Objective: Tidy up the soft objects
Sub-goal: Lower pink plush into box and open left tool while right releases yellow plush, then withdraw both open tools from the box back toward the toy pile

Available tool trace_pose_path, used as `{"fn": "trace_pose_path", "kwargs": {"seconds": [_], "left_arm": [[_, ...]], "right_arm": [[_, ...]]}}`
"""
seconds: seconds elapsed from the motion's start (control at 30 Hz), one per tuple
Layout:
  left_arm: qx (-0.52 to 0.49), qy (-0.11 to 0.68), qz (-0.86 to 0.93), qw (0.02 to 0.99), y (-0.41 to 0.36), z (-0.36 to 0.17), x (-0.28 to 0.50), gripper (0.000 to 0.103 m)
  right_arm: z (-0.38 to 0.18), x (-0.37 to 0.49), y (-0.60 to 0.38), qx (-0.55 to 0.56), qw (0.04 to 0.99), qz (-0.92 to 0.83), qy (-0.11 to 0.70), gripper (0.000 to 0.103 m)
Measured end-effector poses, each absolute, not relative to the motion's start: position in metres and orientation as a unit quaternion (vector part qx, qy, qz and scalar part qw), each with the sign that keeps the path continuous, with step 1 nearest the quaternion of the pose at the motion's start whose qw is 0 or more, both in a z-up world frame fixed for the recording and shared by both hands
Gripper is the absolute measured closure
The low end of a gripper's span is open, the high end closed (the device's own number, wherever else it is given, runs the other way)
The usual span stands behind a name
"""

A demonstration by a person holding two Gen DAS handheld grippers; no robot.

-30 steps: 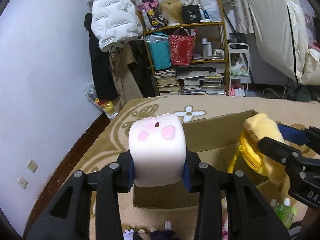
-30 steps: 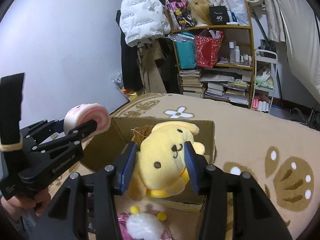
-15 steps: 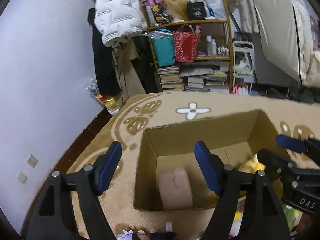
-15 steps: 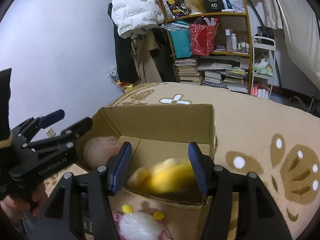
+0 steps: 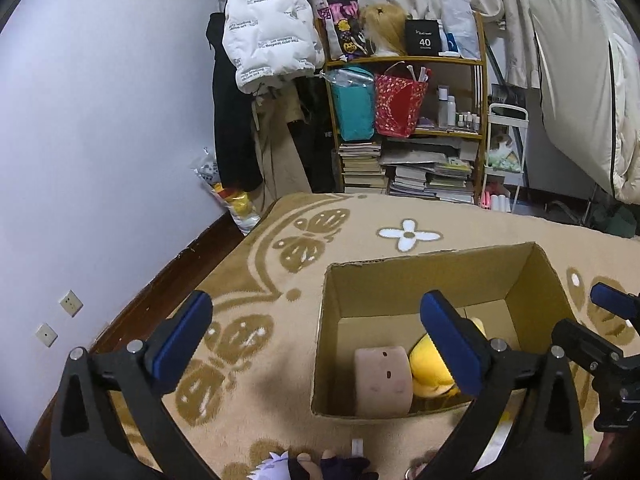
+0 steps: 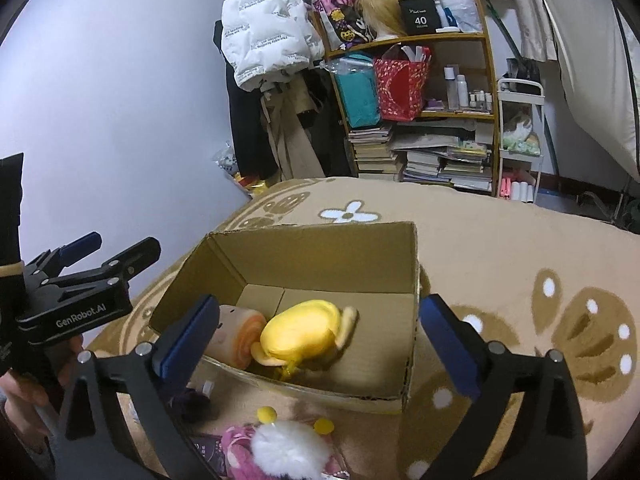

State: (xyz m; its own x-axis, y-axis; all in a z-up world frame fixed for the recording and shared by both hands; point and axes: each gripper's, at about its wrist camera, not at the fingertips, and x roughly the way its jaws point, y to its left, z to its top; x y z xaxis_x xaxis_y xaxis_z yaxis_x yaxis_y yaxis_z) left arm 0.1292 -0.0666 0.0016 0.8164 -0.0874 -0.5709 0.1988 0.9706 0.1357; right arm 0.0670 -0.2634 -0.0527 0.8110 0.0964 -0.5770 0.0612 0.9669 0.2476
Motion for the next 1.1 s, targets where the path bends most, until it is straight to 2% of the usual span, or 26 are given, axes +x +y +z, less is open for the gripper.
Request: {"fn": "trace_pose_path", "kwargs": {"seconds": [0.63, 1.1], "left_arm": [[0.074, 0.321, -0.06, 0.942, -0.031, 0.015, 0.091, 0.0], [0.049, 0.382, -0.046, 0.922, -0.011, 0.003, 0.072, 0.0]], "right_arm": [[-0.037, 0.023, -0.265, 0.147, 0.941, -0.004, 0.303, 0.0], [-0.035, -0.007, -0.246, 0.141, 0.938, 0.0, 0.318, 0.0]]}}
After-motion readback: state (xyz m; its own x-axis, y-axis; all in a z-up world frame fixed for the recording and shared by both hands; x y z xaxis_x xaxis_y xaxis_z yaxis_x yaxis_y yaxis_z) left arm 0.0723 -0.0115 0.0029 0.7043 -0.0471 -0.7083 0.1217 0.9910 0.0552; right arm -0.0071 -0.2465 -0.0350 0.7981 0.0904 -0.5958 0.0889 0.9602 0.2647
